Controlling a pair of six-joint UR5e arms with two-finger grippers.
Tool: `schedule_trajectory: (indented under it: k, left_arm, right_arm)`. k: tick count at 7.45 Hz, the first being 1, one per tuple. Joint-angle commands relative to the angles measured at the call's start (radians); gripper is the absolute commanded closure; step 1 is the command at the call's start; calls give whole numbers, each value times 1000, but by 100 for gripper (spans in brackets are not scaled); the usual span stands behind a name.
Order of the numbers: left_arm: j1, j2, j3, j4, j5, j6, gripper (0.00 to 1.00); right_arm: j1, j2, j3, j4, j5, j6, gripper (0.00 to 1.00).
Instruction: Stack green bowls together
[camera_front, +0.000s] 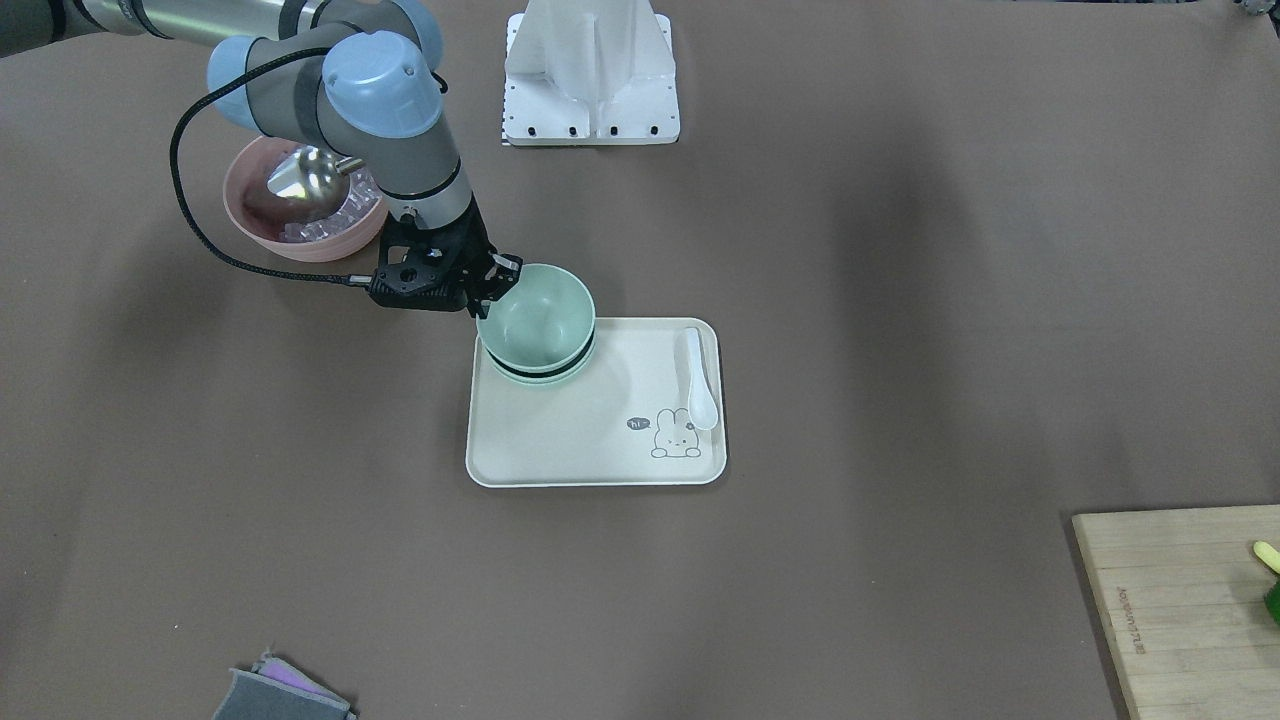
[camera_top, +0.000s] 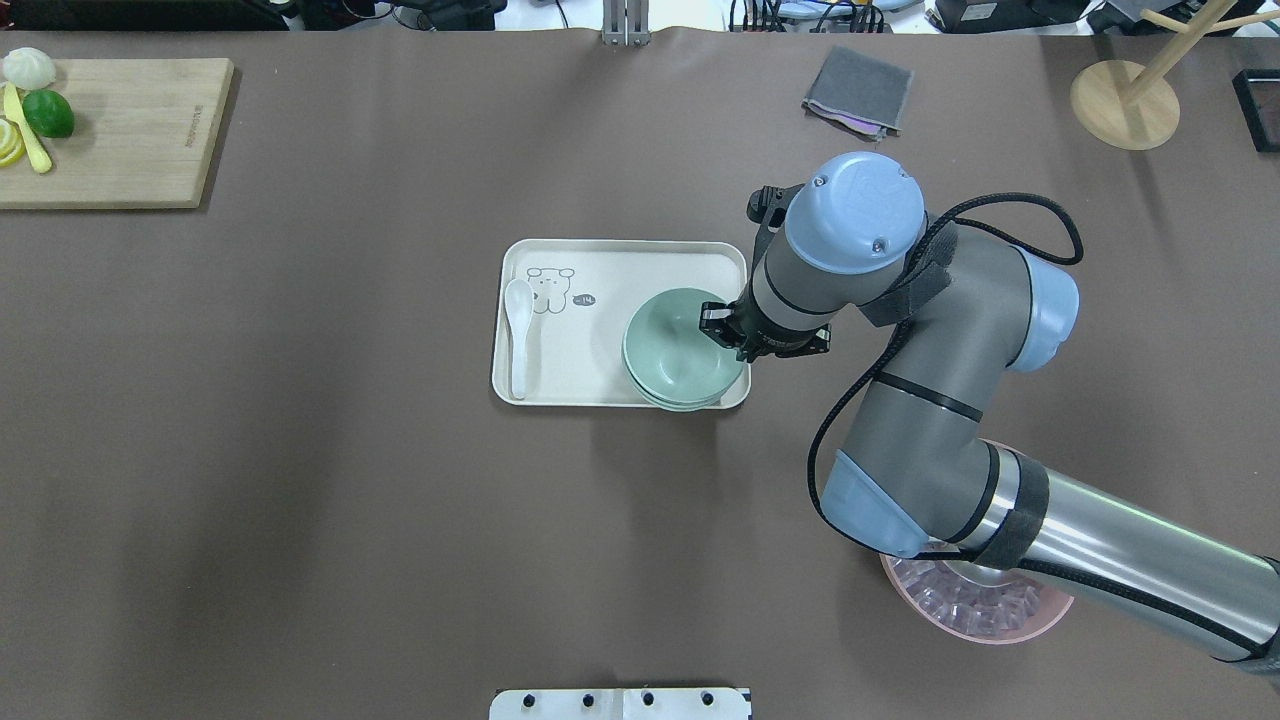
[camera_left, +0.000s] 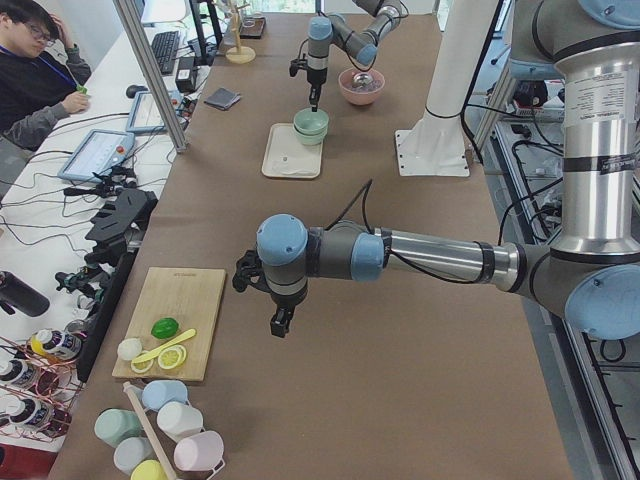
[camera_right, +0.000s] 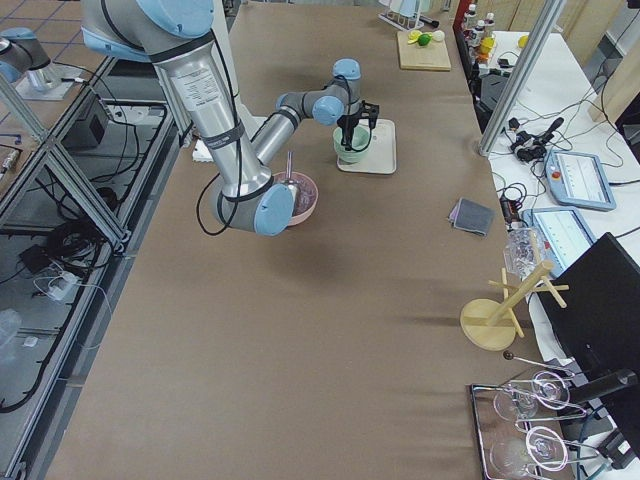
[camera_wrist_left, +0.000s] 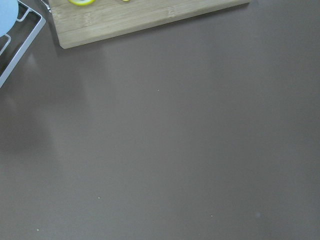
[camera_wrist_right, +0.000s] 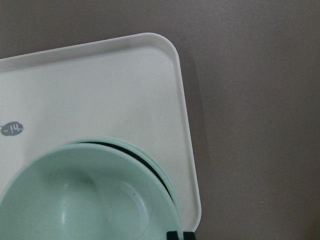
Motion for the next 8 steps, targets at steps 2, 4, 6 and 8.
schedule_trajectory:
  k: [2, 4, 6, 8]
  left_arm:
    - [0, -1, 2, -1, 0, 0, 2]
    - [0, -1, 2, -1, 0, 0, 2]
    - [0, -1, 2, -1, 0, 0, 2]
    - [0, -1, 1, -1, 0, 0, 2]
  right_arm:
    - [0, 9, -11, 1, 0, 0, 100]
    - [0, 9, -20, 3, -3, -2, 100]
    - [0, 9, -22, 3, -2, -2, 100]
    - [0, 9, -25, 3, -3, -2, 100]
